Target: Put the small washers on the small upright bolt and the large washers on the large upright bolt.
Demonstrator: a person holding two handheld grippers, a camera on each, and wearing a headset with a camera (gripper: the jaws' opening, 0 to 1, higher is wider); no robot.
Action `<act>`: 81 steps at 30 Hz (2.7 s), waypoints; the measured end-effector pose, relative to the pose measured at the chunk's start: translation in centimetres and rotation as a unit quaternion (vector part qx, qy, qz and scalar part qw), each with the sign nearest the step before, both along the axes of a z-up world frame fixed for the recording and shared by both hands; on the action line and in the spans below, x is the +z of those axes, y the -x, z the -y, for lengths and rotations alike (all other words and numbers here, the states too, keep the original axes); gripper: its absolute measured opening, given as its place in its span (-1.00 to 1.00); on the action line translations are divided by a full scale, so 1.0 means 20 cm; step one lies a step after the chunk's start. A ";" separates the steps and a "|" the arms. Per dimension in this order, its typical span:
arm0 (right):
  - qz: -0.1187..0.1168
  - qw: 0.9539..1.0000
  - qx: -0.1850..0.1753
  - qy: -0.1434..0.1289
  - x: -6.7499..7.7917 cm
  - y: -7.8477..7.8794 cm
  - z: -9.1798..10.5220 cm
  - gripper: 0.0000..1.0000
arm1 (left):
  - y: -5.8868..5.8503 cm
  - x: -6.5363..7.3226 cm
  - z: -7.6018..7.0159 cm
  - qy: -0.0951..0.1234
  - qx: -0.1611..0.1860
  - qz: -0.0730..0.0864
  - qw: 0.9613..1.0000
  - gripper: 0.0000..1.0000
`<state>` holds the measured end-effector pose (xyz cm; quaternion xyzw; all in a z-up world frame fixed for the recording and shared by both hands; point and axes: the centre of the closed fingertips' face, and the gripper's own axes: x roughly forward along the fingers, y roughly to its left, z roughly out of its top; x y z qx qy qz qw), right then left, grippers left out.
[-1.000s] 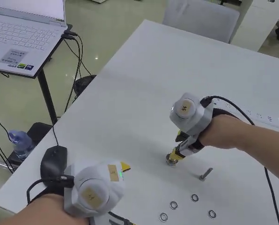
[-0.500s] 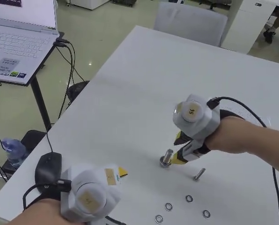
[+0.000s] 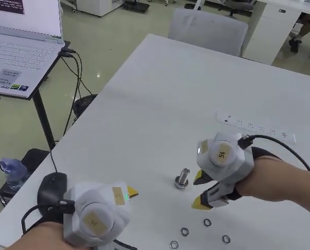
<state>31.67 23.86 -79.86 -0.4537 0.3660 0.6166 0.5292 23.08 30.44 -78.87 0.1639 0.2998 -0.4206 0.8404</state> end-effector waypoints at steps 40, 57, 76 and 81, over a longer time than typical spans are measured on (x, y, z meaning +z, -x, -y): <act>0.003 0.999 0.023 0.027 -0.40 0.16 0.05 -0.53 | 0.03 -0.02 0.00 -0.004 0.001 -0.003 1.000 0.47; 0.004 0.999 0.032 0.028 -0.41 0.19 0.05 -0.70 | 0.05 -0.02 -0.01 0.001 0.004 -0.007 1.000 0.44; -0.002 0.999 -0.017 0.035 -0.41 0.19 0.06 -0.74 | 0.06 -0.02 0.00 0.000 0.000 -0.008 1.000 0.39; -0.007 0.999 -0.037 0.030 -0.38 0.18 0.09 -0.75 | 0.05 -0.02 0.00 0.001 -0.001 -0.009 1.000 0.39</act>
